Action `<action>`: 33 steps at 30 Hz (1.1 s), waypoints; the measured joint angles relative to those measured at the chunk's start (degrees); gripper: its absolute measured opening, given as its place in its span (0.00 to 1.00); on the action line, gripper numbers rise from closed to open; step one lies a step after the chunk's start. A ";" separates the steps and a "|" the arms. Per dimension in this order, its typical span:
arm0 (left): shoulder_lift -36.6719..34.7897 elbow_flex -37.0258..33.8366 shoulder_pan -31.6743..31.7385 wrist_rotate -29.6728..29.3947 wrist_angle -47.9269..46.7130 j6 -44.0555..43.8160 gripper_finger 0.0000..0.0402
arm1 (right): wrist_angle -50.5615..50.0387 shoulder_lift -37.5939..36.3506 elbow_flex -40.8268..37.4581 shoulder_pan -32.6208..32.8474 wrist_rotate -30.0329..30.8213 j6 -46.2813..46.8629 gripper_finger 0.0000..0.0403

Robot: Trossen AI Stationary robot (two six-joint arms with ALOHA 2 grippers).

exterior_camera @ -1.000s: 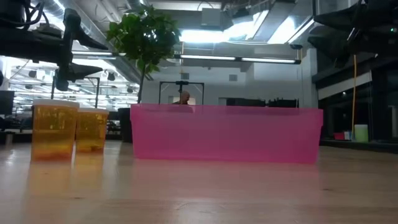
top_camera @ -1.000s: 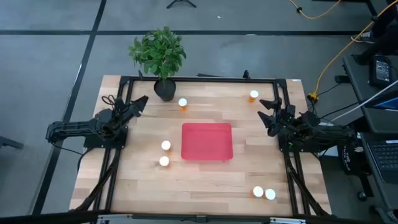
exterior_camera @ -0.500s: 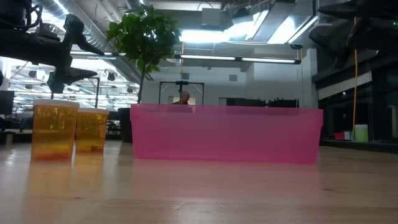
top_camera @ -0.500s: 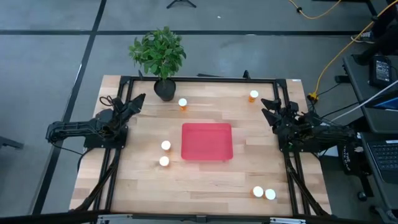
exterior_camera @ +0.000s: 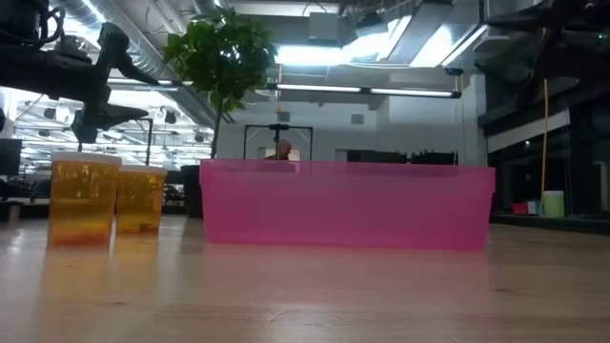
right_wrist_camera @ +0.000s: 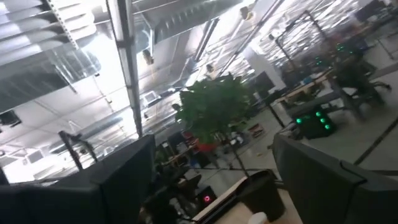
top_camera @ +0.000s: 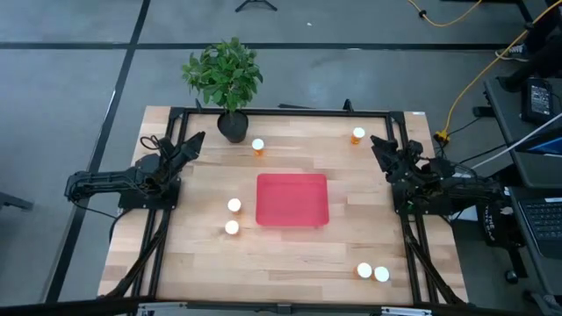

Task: Pick and place pill bottles into a basket
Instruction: Put the orange pill bottle into the red bin

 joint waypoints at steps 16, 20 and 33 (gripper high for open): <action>1.15 0.04 -0.02 7.87 -3.40 25.39 0.68 | -0.34 0.00 0.00 0.00 3.32 -3.12 0.81; 1.18 0.02 0.02 0.48 -3.52 20.69 0.68 | -0.41 0.00 0.00 0.00 3.30 -3.05 0.81; 1.14 0.04 -0.07 -2.38 -4.48 27.62 0.68 | 0.03 0.00 0.06 -0.04 3.31 0.46 0.81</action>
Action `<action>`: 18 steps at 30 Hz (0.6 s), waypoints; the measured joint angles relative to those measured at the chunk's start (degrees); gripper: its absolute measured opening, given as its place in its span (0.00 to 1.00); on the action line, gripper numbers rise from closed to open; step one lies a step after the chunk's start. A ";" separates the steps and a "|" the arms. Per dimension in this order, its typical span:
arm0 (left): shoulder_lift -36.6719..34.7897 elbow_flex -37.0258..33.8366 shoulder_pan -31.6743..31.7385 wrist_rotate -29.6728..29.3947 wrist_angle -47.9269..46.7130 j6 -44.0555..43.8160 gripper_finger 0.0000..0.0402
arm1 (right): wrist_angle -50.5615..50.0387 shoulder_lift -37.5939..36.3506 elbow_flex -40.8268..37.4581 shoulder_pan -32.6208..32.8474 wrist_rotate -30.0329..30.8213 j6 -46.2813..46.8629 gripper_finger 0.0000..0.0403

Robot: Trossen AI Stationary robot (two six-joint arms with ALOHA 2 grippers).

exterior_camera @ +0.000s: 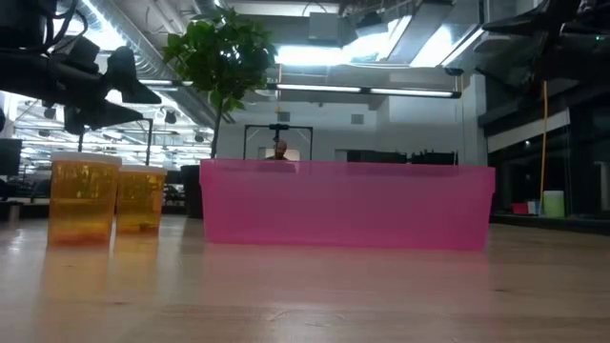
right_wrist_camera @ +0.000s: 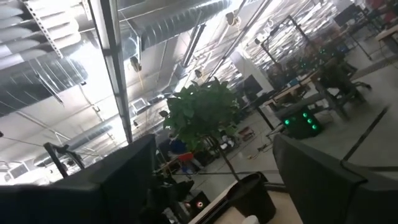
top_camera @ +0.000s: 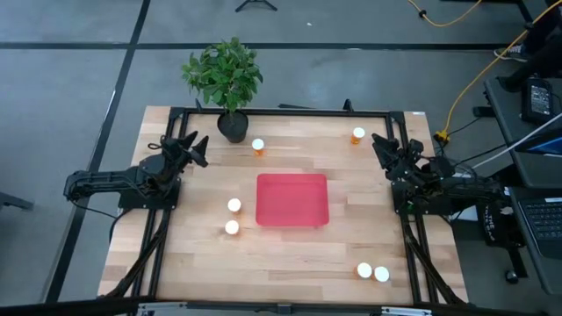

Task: Pick and place pill bottles into a basket
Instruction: Put the orange pill bottle into the red bin

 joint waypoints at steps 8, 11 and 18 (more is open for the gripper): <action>0.04 0.02 0.00 6.76 0.49 0.27 0.68 | -30.22 15.90 32.13 0.00 -2.98 -11.20 0.81; 0.04 0.02 0.00 9.95 0.69 0.01 0.68 | -54.03 34.73 56.82 -0.02 3.38 -14.82 0.81; 0.04 0.02 0.00 16.29 0.93 3.93 0.68 | -108.01 72.76 106.56 -5.59 10.92 -14.63 0.81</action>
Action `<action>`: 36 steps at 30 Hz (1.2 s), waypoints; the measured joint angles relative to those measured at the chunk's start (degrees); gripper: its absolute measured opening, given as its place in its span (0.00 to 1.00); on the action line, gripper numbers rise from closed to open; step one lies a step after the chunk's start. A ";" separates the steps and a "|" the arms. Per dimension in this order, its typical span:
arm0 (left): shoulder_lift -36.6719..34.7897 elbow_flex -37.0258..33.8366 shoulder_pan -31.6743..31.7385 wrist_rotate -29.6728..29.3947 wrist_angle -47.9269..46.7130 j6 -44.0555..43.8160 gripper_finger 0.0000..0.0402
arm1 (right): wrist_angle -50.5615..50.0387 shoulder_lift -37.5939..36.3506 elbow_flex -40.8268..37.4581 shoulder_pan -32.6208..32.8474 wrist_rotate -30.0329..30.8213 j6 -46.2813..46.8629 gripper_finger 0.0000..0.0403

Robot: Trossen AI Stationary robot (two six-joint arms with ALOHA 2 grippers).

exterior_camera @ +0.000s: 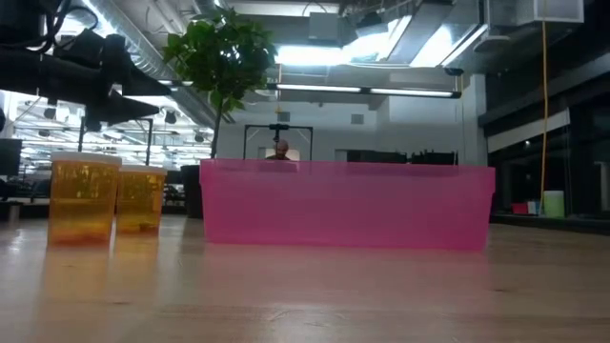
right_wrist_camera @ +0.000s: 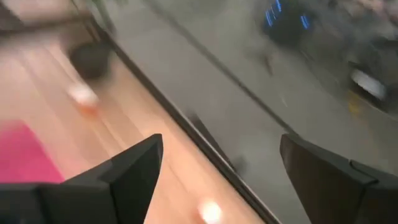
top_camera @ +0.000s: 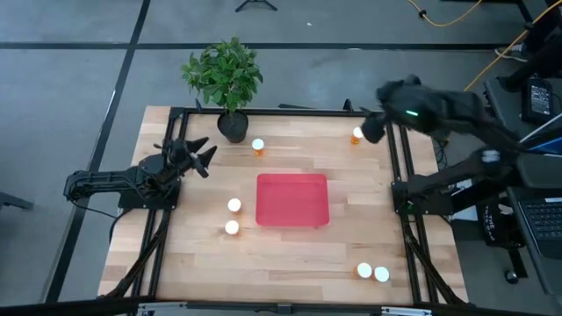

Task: Pick and place pill bottles into a basket
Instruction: Put the orange pill bottle into the red bin

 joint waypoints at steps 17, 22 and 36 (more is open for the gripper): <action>0.05 0.00 0.02 9.00 -0.03 -1.74 0.68 | 5.19 8.37 -21.48 -30.34 -32.03 -8.05 0.97; 0.28 0.00 0.04 8.47 -0.02 -3.21 0.68 | 15.31 8.33 -33.86 -34.12 -37.45 -8.53 0.99; 8.13 0.00 0.07 6.58 0.00 -10.14 0.68 | 25.51 8.93 -47.21 -40.16 -32.50 -13.74 0.98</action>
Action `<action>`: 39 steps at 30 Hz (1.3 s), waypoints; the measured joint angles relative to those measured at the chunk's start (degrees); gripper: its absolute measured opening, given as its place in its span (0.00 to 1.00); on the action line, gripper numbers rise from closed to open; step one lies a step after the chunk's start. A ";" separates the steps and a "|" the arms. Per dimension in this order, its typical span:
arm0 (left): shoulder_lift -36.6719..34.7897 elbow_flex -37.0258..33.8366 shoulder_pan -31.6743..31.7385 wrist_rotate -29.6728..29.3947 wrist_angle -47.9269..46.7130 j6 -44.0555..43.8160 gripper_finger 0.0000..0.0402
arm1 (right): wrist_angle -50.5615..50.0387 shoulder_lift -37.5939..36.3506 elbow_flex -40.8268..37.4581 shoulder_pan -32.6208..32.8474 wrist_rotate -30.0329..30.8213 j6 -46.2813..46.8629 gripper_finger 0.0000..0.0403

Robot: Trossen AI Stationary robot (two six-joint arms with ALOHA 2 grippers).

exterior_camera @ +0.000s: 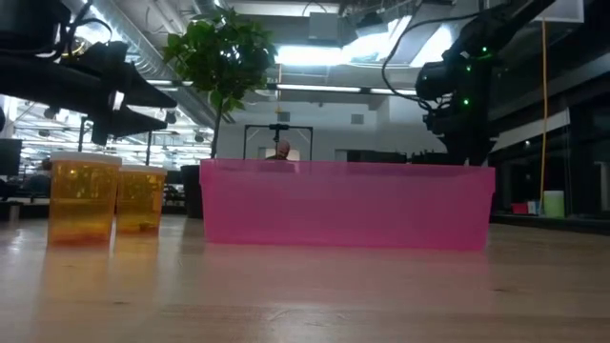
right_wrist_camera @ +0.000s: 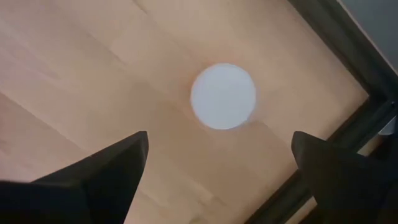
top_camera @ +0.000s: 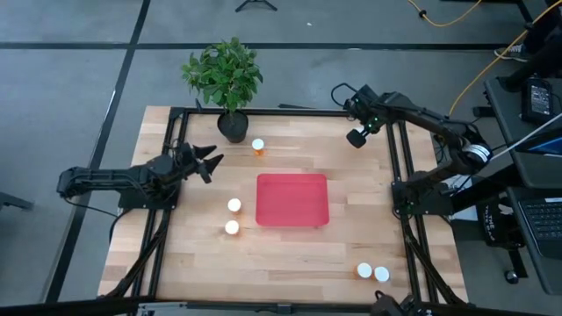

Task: Pick and place pill bottles into a basket
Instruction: Put the orange pill bottle into the red bin

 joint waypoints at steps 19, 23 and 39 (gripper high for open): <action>2.56 0.82 0.00 -2.16 0.62 -3.48 0.68 | 0.02 13.24 5.01 -2.87 -3.70 -7.78 0.98; 2.54 0.87 0.01 -2.99 0.66 -3.07 0.68 | 0.44 14.81 5.01 -3.26 -3.68 -8.49 0.98; 2.54 0.92 0.00 -2.91 1.63 -3.42 0.68 | 2.13 15.55 4.59 -5.64 -3.67 -9.76 0.88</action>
